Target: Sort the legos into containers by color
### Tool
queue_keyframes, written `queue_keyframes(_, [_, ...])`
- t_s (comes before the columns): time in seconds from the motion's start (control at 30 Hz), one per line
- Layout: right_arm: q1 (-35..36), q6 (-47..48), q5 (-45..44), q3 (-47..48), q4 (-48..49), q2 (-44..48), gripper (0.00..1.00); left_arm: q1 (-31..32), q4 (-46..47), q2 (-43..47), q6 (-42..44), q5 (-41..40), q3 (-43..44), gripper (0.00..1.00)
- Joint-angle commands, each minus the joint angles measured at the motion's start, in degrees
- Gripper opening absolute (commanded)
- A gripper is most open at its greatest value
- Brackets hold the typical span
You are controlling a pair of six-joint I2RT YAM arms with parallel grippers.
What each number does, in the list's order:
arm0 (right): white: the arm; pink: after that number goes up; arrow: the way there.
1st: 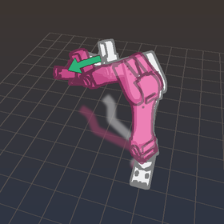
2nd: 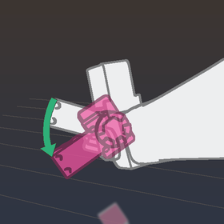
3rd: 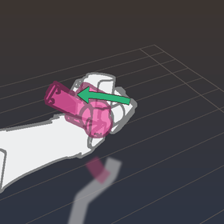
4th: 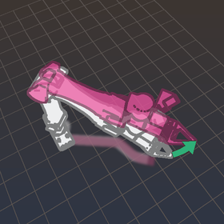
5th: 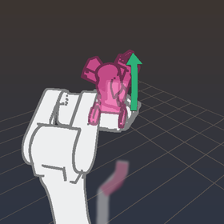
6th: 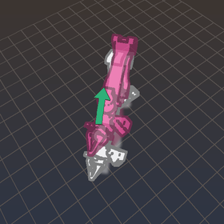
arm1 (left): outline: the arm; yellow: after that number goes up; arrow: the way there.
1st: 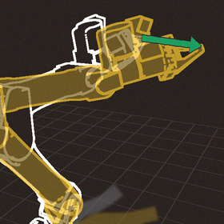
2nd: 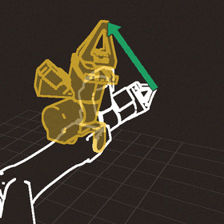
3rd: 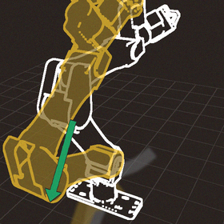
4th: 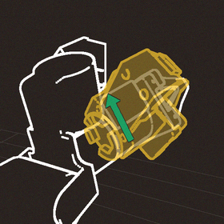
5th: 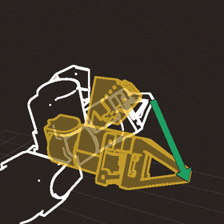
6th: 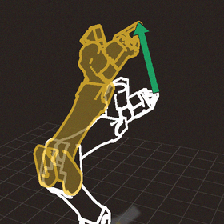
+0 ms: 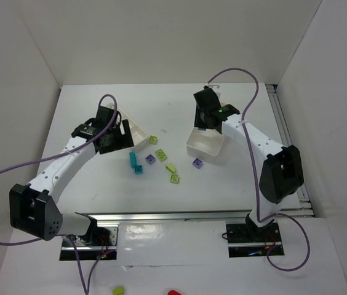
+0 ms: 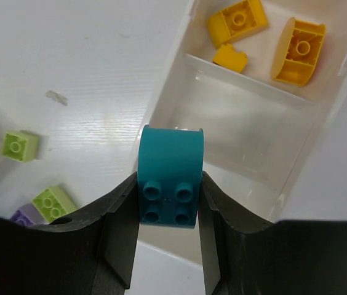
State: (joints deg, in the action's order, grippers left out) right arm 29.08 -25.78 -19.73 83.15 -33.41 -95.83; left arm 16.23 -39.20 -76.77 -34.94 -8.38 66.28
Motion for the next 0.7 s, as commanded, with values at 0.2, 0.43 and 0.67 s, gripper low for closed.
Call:
queue_keyframes(0.2, [-3.9,2.7,-1.2,-2.3,5.9,-2.9,0.41,6.9,1.2,-2.6,-4.6,1.4,-6.4,0.92])
queue_keyframes(0.43, [-7.5,3.8,0.6,-1.7,7.7,-7.1,0.47,8.9,2.6,-6.4,-5.7,0.2,-7.7,0.92])
queue_keyframes(0.67, [-8.0,3.8,1.3,0.5,7.0,-8.7,0.7,8.9,2.6,-8.8,-4.4,0.2,-7.1,0.93])
